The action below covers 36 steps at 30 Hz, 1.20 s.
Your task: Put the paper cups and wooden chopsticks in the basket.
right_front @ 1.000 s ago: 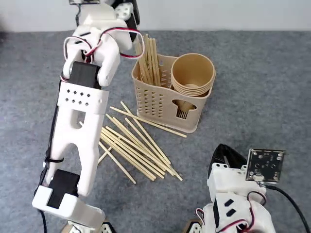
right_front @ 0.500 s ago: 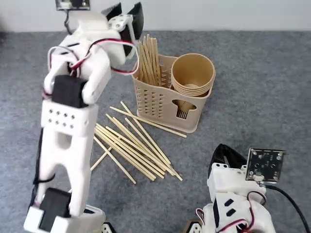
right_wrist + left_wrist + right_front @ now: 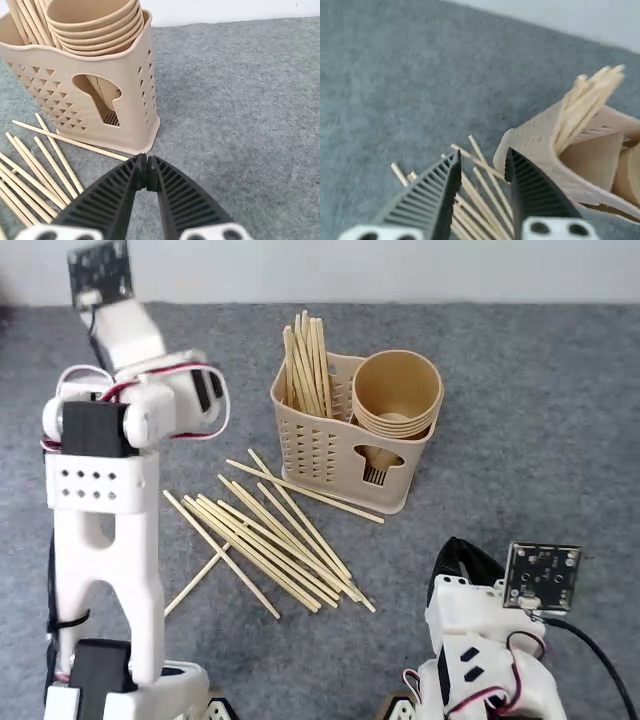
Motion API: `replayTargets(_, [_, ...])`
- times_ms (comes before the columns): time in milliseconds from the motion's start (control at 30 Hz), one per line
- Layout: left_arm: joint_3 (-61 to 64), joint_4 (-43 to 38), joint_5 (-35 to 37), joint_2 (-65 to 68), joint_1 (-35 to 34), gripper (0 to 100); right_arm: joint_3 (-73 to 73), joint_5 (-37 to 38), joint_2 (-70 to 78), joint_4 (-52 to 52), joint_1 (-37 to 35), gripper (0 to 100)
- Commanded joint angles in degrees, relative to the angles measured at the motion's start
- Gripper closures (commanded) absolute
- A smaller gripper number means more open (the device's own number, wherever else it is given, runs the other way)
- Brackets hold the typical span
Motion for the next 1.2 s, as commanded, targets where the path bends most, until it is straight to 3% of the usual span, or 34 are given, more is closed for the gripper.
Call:
replayTargets(0, [8.7,0.1,1.6,-2.6,-2.4,86,0.0,0.3,0.7,-0.9,0.1,99.0])
replayTargets(267, [33.8,-13.4,2.9,-2.7,-5.3,86,0.0,0.3,0.7,-0.7,0.1,99.0])
replayTargets(500, [47.4,-26.1,3.1,-2.5,-5.1,86,0.0,0.3,0.7,-0.7,0.1,99.0])
replayTargets(1167, [60.6,-41.7,3.3,-2.5,-5.1,86,0.1,0.3,0.7,-0.7,0.1,99.0])
